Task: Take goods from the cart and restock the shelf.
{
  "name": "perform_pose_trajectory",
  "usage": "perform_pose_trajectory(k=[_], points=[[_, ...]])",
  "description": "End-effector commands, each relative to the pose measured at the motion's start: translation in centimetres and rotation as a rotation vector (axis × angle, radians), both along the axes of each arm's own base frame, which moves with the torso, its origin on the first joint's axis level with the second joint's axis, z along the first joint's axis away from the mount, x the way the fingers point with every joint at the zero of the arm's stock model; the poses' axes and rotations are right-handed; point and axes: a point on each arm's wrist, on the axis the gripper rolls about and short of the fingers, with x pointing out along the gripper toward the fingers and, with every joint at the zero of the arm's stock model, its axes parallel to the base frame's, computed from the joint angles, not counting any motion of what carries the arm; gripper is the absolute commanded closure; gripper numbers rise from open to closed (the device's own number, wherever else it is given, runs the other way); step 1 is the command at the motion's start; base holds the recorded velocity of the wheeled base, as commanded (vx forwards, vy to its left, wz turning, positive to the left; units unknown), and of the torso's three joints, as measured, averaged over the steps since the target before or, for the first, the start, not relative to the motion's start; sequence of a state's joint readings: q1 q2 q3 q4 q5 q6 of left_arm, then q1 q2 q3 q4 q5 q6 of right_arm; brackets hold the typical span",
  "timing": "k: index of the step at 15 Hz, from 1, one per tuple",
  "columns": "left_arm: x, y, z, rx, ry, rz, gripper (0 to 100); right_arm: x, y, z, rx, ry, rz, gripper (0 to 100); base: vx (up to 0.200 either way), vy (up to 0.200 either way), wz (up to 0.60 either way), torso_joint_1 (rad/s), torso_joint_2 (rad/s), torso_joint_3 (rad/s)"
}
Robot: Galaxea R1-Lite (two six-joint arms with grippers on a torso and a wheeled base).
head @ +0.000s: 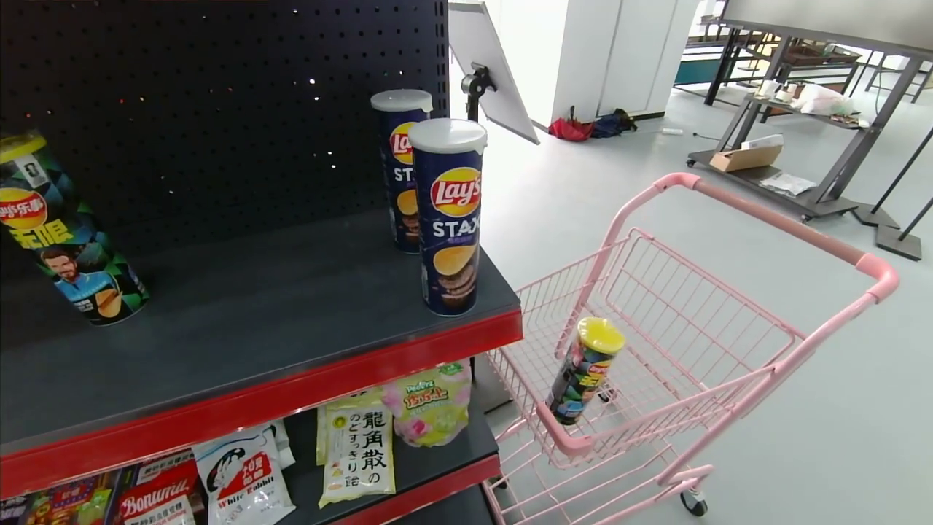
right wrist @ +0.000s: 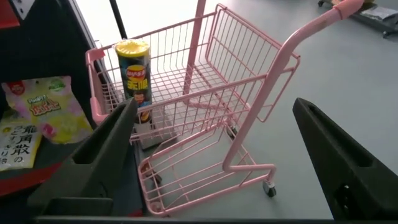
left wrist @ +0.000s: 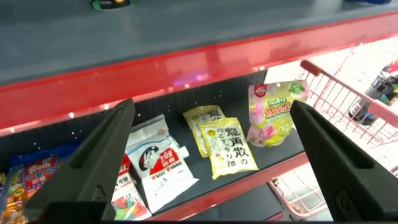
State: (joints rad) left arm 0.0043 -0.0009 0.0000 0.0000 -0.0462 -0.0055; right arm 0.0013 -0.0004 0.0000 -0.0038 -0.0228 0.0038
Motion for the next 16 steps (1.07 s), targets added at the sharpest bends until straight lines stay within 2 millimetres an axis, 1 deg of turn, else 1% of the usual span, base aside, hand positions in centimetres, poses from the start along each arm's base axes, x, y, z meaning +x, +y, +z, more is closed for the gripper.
perform_pose_trajectory(k=[1, 7, 10, 13, 16], points=[[0.01, 0.00, 0.00, -0.001, 0.001, 0.000, 0, 0.00, 0.00, 0.01, 0.001, 0.000, 0.000, 0, 0.000, 0.000, 0.00, -0.163, 0.47, 0.290], [0.01, 0.00, 0.00, -0.001, 0.001, 0.000, 0, 0.00, 0.00, 0.01, -0.001, 0.000, 0.000, 0, 0.000, 0.000, 0.00, -0.184, 0.54, 0.351], [0.01, 0.00, 0.00, -0.001, 0.001, 0.000, 0, 0.00, 0.00, 0.01, -0.001, 0.000, 0.000, 0, 0.000, 0.000, 0.00, -0.137, 0.48, 0.333], [0.01, 0.00, 0.00, -0.001, 0.001, 0.000, 0, 0.00, 0.00, 0.01, -0.005, 0.000, 0.002, 0, 0.000, 0.000, 0.00, -0.038, 0.14, 0.092], [0.01, 0.00, 0.00, -0.002, 0.001, 0.000, 0, 0.00, 0.00, 0.02, -0.004, -0.002, -0.002, 0, 0.000, 0.000, 0.00, 0.000, 0.00, 0.000]])
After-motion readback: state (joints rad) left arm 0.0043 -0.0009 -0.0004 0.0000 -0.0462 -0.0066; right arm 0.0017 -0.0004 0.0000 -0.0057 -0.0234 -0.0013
